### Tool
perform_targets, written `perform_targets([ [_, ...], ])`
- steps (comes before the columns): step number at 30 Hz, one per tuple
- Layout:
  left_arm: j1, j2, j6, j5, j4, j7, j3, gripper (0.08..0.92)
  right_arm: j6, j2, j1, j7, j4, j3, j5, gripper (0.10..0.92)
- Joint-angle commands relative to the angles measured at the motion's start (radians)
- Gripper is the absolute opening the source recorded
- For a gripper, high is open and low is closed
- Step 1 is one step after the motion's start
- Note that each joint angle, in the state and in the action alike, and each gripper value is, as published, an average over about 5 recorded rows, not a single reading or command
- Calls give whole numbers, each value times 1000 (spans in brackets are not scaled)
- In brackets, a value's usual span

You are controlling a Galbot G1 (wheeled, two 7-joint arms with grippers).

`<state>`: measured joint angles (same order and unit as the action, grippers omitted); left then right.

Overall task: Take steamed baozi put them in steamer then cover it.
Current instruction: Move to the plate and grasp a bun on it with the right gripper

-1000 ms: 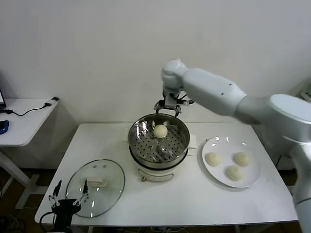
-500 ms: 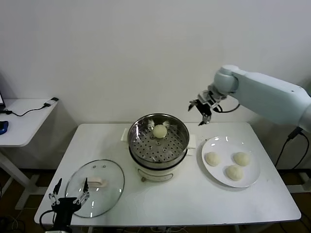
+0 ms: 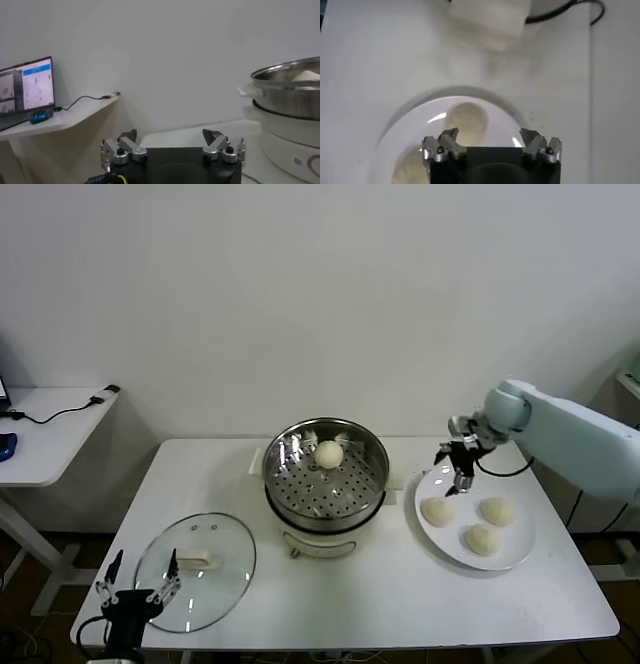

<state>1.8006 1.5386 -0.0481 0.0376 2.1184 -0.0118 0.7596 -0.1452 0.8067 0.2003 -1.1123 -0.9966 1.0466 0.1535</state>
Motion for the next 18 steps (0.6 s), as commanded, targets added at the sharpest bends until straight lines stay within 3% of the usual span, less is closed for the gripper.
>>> perform_targets([
  [1,8,2,0,-5,2,-1,2,823,-27,24,-182,-22,89,-140,-84,823],
  [18,10,2,-12,9,-27,-2,3,823,20,143,-192,-23,229,-218,-111,822],
])
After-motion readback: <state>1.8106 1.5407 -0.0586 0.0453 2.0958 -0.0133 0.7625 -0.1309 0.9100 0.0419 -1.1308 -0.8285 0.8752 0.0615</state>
